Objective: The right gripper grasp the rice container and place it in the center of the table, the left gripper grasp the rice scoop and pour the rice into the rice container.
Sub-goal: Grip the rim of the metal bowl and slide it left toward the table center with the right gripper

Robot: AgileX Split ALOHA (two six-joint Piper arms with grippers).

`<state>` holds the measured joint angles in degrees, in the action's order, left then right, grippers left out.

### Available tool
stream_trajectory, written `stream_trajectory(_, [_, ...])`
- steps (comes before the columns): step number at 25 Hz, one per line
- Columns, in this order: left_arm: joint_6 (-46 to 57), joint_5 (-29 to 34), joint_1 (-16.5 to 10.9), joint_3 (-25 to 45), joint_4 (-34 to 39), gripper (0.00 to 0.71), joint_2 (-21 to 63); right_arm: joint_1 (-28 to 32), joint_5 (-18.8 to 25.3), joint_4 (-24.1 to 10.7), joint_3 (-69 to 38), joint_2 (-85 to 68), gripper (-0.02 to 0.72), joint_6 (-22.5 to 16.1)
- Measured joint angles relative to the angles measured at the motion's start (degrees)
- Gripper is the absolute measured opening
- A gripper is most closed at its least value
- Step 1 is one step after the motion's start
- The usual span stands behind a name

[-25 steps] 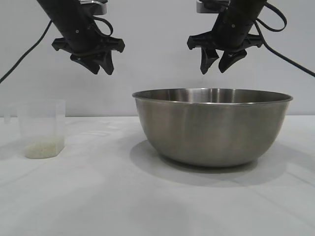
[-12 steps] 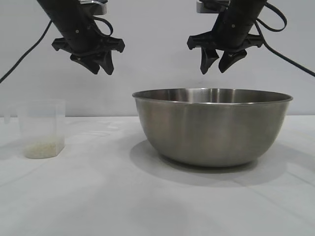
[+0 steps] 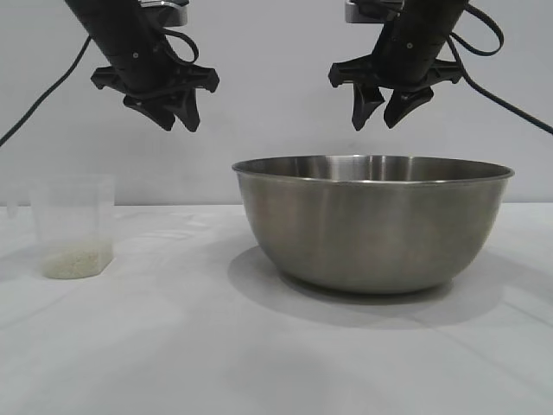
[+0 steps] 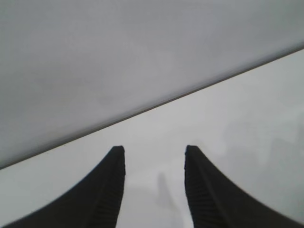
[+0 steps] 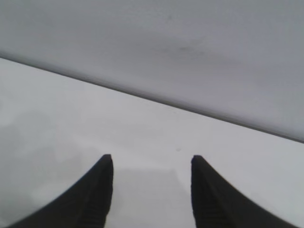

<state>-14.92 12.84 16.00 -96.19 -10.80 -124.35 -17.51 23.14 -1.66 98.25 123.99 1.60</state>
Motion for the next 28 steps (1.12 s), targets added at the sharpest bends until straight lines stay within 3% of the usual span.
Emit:
stream_trajectory(6, [0.0,0.1,0.0,0.0,0.0,0.250,0.0,0.0,0.4,0.0,0.0,0.0,0.365,0.0])
stream_trajectory(12, [0.0,1.0,0.0,0.0,0.0,0.250,0.0,0.0,6.1,0.2,0.0,-0.7,0.365,0.0])
stream_trajectory(16, [0.0,2.0,0.0,0.0,0.0,0.250,0.0,0.8,11.5,0.9,0.0,-3.8,0.365,0.0])
stream_trajectory(28, [0.1,6.4,0.0,-0.5,-0.1,0.250,2.4,3.5,33.9,2.5,0.0,-8.6,0.365,0.0])
